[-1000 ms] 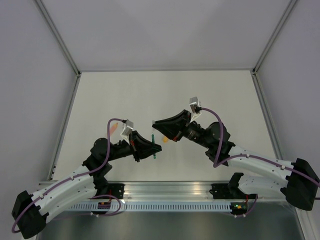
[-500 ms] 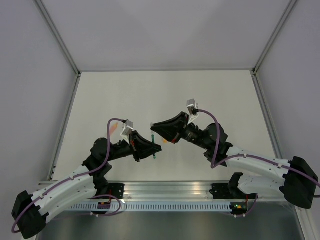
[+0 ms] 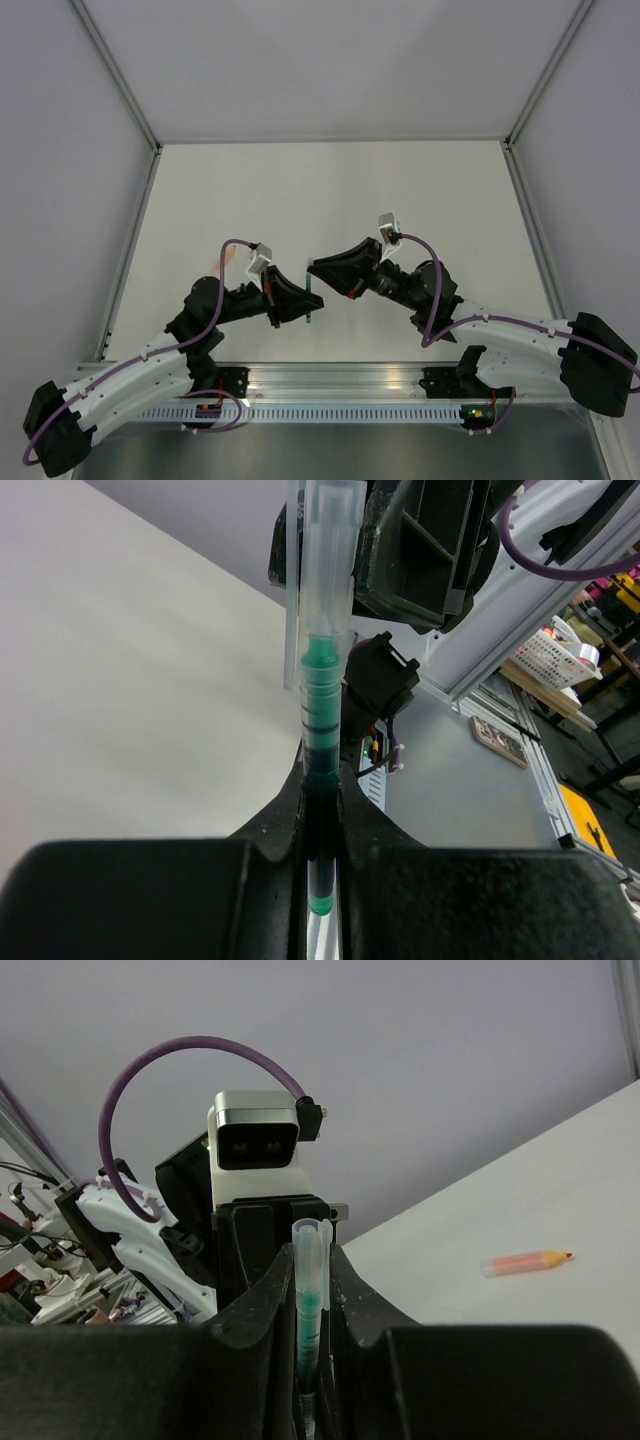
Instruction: Insert the pens into the pen caps
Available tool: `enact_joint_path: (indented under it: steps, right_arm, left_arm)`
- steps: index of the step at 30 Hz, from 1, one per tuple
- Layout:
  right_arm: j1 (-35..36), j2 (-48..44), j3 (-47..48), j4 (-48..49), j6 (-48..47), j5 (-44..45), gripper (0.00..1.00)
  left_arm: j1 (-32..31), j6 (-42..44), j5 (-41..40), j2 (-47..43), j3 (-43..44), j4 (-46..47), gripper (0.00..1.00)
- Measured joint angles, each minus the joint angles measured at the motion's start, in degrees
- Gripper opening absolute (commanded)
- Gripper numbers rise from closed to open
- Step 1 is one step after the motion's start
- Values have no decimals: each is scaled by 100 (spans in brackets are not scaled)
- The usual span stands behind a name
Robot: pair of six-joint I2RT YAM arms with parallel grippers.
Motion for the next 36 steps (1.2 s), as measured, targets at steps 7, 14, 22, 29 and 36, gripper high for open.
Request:
enact_joint_path:
  steps: [7,14,22,29,36]
  right_arm:
    - [39,-44,164,-444,-188,-13,0]
    - [52,-125,752,-1661,-498,-107,0]
    - [37,-76,977,-2149,-682,-271,0]
    - [37,-101,946,-2236,-691,-262,33]
    - [79,-173,977,-3008,-918,-232,61]
  left_arm:
    - [0,4,24,-48,-13,-74,2]
    - [28,9,-57,-140,-13,-101,2]
    - [26,31,-74,-146,-22,-229,2]
    - [26,46,-92,-214,-28,-422,2]
    - [26,48,-133,-247,-28,-236,2]
